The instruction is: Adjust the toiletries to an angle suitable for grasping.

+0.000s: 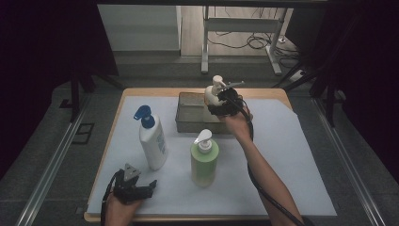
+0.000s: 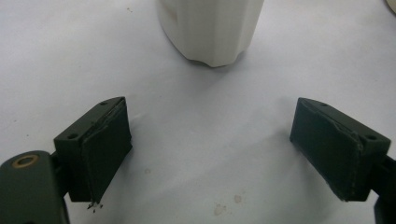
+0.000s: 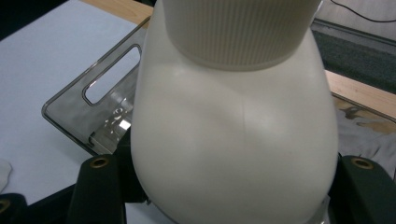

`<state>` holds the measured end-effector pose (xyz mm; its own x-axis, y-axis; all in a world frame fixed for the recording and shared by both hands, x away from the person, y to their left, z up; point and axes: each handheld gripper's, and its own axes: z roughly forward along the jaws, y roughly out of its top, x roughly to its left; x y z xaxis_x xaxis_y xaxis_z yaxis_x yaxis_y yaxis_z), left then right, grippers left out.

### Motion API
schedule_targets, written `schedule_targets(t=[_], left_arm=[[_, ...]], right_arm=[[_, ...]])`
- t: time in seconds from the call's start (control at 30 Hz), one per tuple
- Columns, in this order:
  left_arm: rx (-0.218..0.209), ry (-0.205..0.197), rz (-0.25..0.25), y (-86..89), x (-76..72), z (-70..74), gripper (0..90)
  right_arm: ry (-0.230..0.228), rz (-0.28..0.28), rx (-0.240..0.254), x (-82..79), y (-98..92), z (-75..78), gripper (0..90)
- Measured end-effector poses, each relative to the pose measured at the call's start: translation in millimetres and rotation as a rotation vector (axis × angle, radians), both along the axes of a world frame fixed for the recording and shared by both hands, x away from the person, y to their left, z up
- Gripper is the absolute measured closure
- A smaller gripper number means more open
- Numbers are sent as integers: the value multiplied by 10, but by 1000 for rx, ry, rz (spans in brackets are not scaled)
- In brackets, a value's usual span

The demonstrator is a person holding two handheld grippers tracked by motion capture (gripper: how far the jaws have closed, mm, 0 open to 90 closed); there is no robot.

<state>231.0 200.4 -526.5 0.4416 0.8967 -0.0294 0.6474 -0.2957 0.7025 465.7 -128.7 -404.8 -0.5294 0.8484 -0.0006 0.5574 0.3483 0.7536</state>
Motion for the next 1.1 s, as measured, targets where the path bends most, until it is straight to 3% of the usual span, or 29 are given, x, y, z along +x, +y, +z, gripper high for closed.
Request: schedule_targets(t=[0.23, 0.37, 0.73, 1.1], left_arm=[[0, 0, 0, 0, 0, 0, 121], [1, 0, 0, 1, 0, 1, 121], [-1, -1, 0, 0, 0, -1, 121], [-2, 0, 1, -1, -1, 0, 121]], right_arm=[[-14, 9, -3, 4, 5, -23, 355], [6, 27, -28, 8, 0, -46, 348], [5, 56, -14, -66, -110, -42, 336], [15, 87, 20, -203, -285, -38, 404]])
